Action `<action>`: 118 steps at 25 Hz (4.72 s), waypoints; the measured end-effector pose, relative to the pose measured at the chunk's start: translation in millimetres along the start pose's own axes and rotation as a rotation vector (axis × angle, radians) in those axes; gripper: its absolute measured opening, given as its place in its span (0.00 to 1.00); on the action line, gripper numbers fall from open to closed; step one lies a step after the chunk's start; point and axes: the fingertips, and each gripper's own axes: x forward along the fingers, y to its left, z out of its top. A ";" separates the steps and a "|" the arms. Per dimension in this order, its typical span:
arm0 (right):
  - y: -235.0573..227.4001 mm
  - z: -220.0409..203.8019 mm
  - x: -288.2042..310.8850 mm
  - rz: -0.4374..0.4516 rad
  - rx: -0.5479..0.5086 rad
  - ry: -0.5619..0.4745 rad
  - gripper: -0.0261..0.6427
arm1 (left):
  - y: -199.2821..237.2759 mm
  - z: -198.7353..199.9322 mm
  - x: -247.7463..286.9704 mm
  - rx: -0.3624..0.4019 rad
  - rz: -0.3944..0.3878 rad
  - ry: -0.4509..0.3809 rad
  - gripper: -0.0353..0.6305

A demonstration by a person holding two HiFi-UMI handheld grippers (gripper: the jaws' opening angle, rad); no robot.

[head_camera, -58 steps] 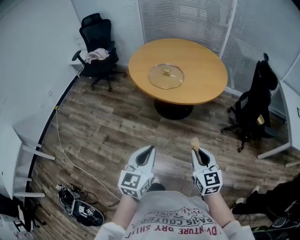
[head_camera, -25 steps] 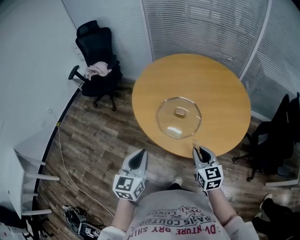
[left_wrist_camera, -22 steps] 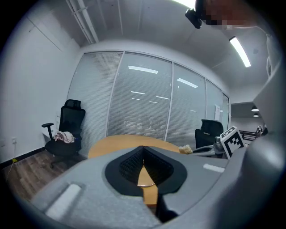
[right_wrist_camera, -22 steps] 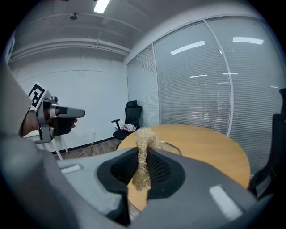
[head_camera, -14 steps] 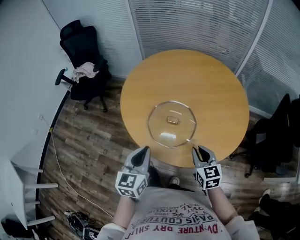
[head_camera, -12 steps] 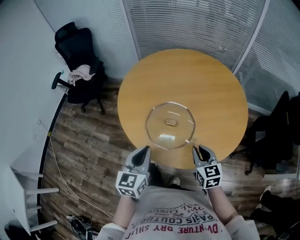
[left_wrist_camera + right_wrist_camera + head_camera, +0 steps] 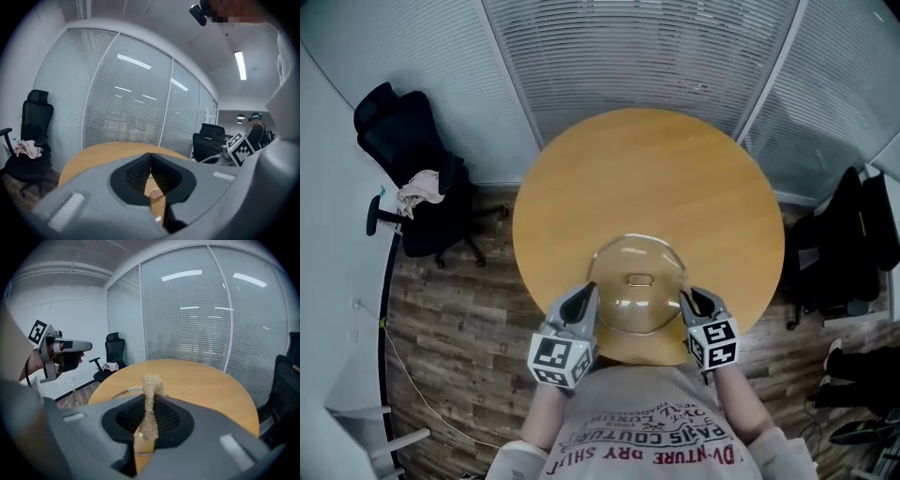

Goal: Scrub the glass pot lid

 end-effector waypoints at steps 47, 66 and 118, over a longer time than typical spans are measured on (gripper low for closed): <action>50.4 -39.1 210.0 0.173 -0.283 0.768 0.12 | 121.4 -41.1 10.7 0.028 -0.061 0.029 0.06; 128.6 -39.1 216.8 0.294 -0.579 0.739 0.12 | 134.0 -53.6 -32.4 0.011 0.024 0.039 0.06; 59.3 5.7 163.3 0.320 -0.484 0.497 0.12 | 81.1 -45.4 -38.3 -0.032 0.121 0.017 0.06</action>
